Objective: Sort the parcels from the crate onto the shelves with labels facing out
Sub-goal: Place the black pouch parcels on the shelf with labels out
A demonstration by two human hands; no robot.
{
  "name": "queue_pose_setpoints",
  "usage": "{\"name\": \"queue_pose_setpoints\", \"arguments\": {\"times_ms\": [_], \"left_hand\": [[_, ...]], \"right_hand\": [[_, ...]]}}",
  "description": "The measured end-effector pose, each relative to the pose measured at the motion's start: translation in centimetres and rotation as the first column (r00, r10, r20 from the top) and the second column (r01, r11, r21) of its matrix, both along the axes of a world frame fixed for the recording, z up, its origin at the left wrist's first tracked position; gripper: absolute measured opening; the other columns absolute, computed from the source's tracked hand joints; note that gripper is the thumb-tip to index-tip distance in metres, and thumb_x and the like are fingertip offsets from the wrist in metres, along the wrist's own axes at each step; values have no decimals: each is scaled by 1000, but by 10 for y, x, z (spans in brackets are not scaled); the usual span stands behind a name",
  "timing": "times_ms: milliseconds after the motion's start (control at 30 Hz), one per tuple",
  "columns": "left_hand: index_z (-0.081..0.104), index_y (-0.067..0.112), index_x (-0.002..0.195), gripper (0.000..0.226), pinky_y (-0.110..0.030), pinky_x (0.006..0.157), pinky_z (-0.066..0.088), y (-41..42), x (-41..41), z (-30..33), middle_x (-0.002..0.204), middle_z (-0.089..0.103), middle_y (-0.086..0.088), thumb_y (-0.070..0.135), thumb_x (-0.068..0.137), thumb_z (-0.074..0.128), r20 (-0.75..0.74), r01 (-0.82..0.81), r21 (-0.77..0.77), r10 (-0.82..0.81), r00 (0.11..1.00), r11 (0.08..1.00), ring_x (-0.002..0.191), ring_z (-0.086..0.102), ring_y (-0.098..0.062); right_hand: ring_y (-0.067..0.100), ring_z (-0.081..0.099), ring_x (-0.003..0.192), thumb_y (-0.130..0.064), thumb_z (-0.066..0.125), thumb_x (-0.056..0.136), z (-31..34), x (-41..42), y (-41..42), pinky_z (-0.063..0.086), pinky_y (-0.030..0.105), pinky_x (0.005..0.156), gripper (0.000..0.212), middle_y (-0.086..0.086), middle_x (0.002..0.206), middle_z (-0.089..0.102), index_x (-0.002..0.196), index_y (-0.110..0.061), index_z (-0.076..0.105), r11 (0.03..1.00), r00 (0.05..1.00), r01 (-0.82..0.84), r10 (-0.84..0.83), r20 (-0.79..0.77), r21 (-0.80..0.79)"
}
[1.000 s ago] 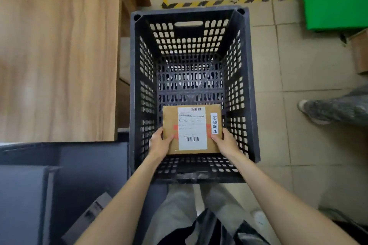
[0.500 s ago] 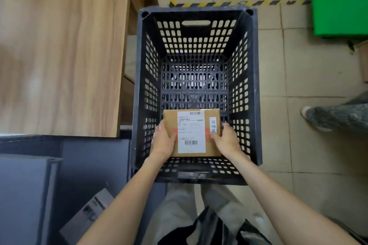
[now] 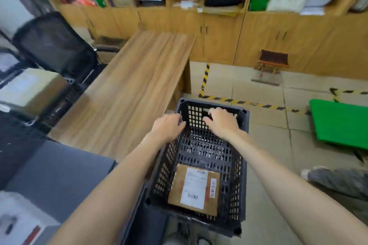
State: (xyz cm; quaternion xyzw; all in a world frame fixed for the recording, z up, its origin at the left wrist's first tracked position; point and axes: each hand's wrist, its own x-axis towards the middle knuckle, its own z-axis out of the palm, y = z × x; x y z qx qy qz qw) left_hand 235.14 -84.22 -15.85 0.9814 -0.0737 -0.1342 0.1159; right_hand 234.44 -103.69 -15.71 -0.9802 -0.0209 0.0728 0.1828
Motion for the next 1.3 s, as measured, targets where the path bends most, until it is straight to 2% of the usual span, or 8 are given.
{"name": "queue_pose_setpoints", "arguments": {"times_ms": [167,367,500,600,767,900,1000,1300], "left_hand": [[59,19,133,47,-42,92,53,39,-12,98,126,66,-8,49,102,41,160,-91,51,82,984,995,112,63,-28],[59,20,133,46,-39,89,50,125,-89,175,133,62,-4,50,103,42,345,-313,125,255,903,942,118,59,-26],[63,19,115,36,-42,83,51,202,-181,205,115,67,-5,44,104,39,366,-497,99,433,824,862,104,62,-28],[64,18,115,34,-36,81,47,258,-272,218,121,66,-7,42,102,43,378,-670,18,616,692,742,109,61,-30],[63,19,116,37,-31,75,36,328,-446,237,121,67,-3,46,104,41,378,-864,17,797,472,504,107,62,-26],[61,23,122,39,-35,80,41,361,-589,251,122,66,-4,50,103,39,400,-956,19,874,275,292,110,61,-28],[61,24,127,42,-39,89,47,371,-694,255,128,64,-10,51,102,39,430,-992,56,894,129,117,115,61,-32],[62,16,120,41,-40,84,48,334,-957,252,121,65,-8,46,103,40,536,-954,110,825,-181,-281,111,61,-30]], "right_hand": [[27,59,74,-38,44,101,84,22,32,51,40,65,33,7,83,58,88,-10,56,977,969,-211,205,141,29],[25,57,115,-43,42,102,151,8,137,45,33,85,44,6,129,59,130,-12,56,842,804,-538,525,280,-32],[29,61,110,-40,44,101,179,-49,242,51,39,87,38,9,121,65,121,-13,63,702,611,-706,669,423,-92],[34,61,99,-37,45,100,199,-109,320,46,37,70,31,12,106,65,105,-13,65,556,456,-823,771,444,-121],[37,63,98,-39,41,100,222,-242,438,45,37,70,36,15,103,67,99,-12,64,285,220,-952,890,400,-110],[29,63,97,-42,39,102,239,-377,507,44,37,73,34,8,100,67,101,-17,62,24,-3,-998,925,380,-66],[29,63,95,-44,41,101,245,-480,547,44,35,72,33,7,98,67,96,-18,61,-106,-120,-993,907,404,-59],[24,61,96,-44,43,101,246,-760,594,51,37,77,34,4,109,66,109,-19,64,-512,-473,-858,760,445,-37]]}}
